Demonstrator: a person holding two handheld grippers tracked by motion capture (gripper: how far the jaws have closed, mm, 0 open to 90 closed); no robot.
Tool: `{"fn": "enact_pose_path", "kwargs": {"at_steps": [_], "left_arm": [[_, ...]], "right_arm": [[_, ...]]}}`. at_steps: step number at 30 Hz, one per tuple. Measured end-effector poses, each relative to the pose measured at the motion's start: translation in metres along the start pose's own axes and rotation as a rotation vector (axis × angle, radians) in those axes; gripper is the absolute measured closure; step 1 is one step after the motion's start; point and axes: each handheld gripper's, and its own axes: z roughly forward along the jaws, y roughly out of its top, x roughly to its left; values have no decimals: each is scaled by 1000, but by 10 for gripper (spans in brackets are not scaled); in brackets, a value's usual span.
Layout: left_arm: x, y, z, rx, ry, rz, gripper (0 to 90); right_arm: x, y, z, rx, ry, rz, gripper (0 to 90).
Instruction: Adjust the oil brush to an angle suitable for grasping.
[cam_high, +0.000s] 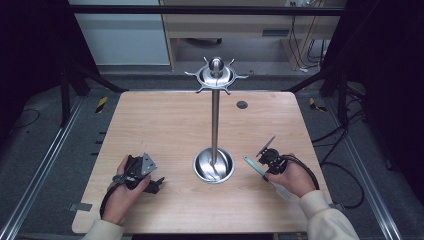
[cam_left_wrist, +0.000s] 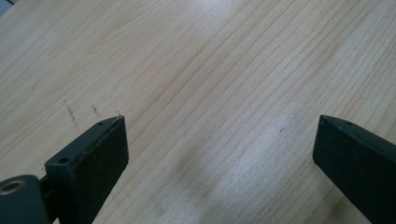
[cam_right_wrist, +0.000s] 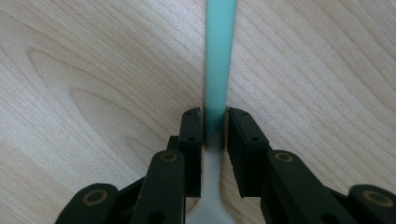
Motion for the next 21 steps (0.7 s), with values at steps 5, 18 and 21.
{"fn": "enact_pose_path", "kwargs": {"at_steps": [5, 18, 21], "left_arm": [[1, 0, 0, -6, 3, 5, 31], [1, 0, 0, -5, 4, 5, 31], [0, 0, 0, 2, 1, 2, 31]], "right_arm": [[-3, 0, 0, 0, 7, -5, 778], [-3, 1, -1, 9, 13, 22, 822], [-5, 2, -6, 0, 10, 16, 822]]}}
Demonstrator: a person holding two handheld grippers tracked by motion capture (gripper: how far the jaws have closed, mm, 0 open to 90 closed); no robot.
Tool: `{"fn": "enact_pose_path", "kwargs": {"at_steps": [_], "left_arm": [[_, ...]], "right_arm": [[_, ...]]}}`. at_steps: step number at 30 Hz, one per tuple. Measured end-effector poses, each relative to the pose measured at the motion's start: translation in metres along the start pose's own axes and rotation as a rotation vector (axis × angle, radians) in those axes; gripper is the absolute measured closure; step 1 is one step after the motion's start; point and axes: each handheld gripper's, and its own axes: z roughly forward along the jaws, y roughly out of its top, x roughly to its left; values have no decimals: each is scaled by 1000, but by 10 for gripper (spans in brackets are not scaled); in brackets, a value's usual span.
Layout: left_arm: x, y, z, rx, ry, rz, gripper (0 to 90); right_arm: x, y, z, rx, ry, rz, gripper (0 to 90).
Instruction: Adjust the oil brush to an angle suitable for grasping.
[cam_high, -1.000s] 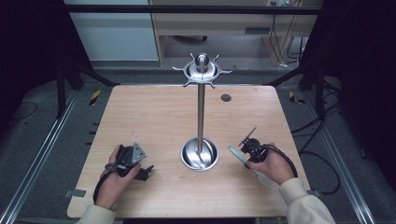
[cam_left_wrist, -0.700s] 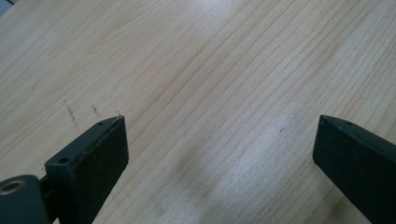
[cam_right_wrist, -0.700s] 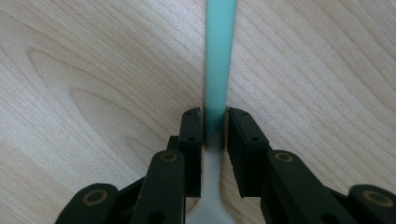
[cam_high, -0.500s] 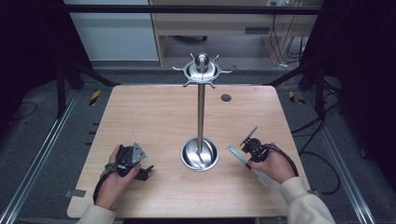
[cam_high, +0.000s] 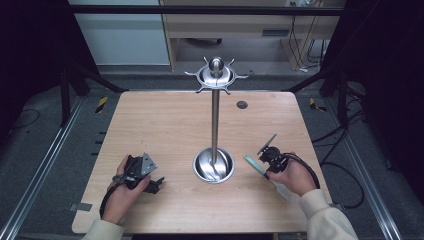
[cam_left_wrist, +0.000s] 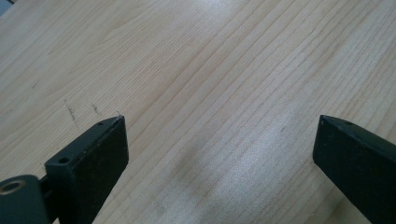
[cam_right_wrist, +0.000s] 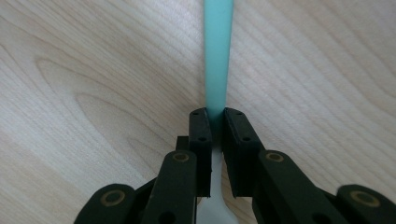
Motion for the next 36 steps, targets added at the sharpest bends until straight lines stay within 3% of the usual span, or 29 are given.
{"fn": "enact_pose_path", "kwargs": {"at_steps": [9, 10, 15, 19, 29, 34, 36], "left_arm": [[0, 0, 0, 0, 0, 1, 31], [0, 0, 0, -1, 2, 1, 31], [0, 0, 0, -5, 5, 6, 31], [1, 0, 0, -4, 4, 7, 31], [0, 0, 0, 3, 2, 2, 31], [0, 0, 0, -2, 3, 7, 31], [0, 0, 0, -4, 5, 5, 31]], "right_arm": [[-10, 10, -36, -101, -25, 7, 823], [-10, 13, -46, -111, -23, 54, 823], [-14, 17, -60, -146, -30, 72, 822], [-16, 18, -71, -172, -33, 57, 823], [-20, 15, -101, -255, -40, 72, 823], [-19, 13, -117, -321, -52, 76, 823], [-19, 12, -126, -373, -58, 83, 823]]}}
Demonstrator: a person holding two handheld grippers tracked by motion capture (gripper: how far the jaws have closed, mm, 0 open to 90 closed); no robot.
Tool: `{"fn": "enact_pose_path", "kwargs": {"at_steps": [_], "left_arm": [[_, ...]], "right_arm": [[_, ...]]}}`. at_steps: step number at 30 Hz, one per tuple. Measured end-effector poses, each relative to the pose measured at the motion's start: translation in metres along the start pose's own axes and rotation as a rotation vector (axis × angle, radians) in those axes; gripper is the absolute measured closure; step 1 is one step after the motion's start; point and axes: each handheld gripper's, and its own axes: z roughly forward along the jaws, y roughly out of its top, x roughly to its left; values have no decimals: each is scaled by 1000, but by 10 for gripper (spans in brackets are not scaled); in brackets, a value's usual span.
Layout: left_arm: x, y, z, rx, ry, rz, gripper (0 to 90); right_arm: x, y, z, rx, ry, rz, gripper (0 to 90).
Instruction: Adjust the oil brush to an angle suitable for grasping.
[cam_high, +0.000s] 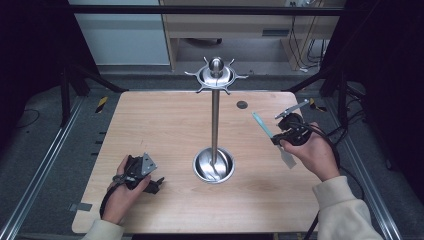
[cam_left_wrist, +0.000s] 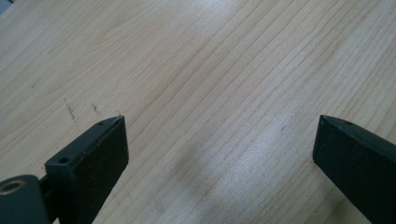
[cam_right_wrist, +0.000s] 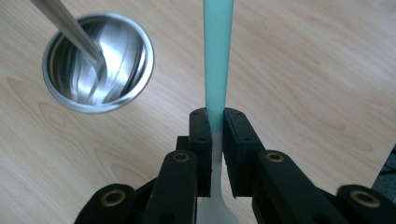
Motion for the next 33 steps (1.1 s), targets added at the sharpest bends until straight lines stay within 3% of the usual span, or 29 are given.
{"fn": "enact_pose_path", "kwargs": {"at_steps": [1, 2, 3, 10, 14, 33], "left_arm": [[0, 0, 0, 0, -1, 0, 31], [0, 0, 0, 0, -1, 0, 31], [0, 0, 0, 0, -1, 1, 31], [-1, 0, 1, 4, -2, 5, 31], [1, -1, 0, 4, 6, -2, 31], [0, -1, 0, 1, 7, -2, 31]], "right_arm": [[0, 0, 0, 0, 0, 0, 823], [-3, 1, -6, -45, 9, 20, 823], [-3, 1, -6, -45, 9, 20, 823], [-18, 3, -16, -208, 22, 83, 823], [-22, 4, -20, -260, 30, 104, 823], [-28, -3, -36, -337, 0, 143, 823]]}}
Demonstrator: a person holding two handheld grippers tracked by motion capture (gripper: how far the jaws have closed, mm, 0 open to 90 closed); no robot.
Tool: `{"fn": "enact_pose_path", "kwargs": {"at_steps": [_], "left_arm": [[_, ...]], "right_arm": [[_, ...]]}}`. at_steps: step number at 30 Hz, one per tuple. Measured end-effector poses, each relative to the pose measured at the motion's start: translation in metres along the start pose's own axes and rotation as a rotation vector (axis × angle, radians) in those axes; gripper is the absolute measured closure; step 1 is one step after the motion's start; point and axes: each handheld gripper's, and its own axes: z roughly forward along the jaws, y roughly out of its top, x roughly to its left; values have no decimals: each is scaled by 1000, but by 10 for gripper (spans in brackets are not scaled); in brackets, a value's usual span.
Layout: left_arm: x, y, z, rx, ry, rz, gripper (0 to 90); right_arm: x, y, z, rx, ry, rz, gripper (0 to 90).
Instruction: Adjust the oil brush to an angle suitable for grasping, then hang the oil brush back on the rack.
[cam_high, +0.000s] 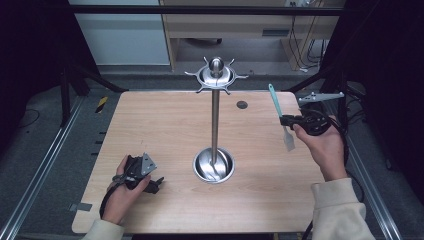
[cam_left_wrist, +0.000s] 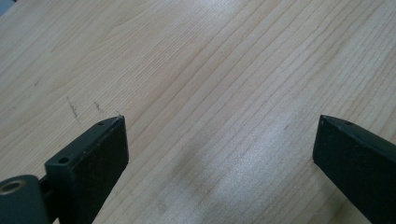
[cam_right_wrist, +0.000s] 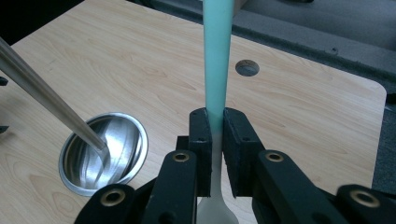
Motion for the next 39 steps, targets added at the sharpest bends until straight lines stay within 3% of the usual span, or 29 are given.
{"fn": "enact_pose_path", "kwargs": {"at_steps": [13, 33, 39], "left_arm": [[0, 0, -1, 0, 0, -2, 32], [-1, 0, 0, 2, -1, 2, 31], [-1, 0, 0, 8, -4, -1, 31]], "right_arm": [[11, 1, -21, -93, 27, -10, 823], [55, -2, -69, -246, 73, -96, 823], [65, -3, -76, -276, 90, -111, 823]]}}
